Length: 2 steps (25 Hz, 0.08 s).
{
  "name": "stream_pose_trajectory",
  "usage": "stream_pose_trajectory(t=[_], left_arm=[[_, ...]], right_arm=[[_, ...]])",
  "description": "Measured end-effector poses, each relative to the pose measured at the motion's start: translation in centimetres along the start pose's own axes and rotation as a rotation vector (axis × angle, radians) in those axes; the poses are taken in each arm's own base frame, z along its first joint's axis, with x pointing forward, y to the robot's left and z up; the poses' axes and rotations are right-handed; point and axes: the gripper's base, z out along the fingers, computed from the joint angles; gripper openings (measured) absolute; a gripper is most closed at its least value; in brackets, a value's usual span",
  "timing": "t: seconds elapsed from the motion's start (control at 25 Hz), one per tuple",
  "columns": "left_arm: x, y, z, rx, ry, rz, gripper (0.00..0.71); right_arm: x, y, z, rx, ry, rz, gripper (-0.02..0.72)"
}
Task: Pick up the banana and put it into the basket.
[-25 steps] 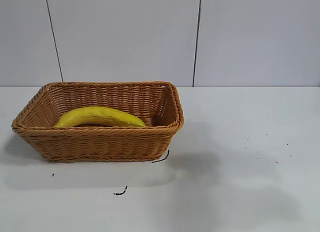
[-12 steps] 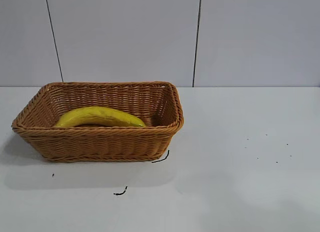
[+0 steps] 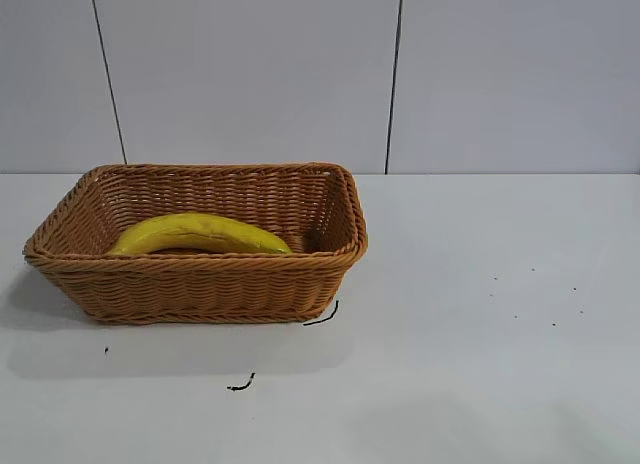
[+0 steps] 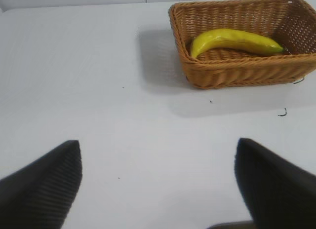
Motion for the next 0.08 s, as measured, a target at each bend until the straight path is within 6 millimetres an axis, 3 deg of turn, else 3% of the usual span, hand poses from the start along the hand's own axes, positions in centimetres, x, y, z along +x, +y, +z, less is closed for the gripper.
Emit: stream_pose_trajectory(t=[0.08], left_arm=[[0.0, 0.0, 0.0, 0.0, 0.0, 0.0, 0.635]], right_arm=[[0.0, -0.01, 0.0, 0.001, 0.0, -0.001, 0.635]])
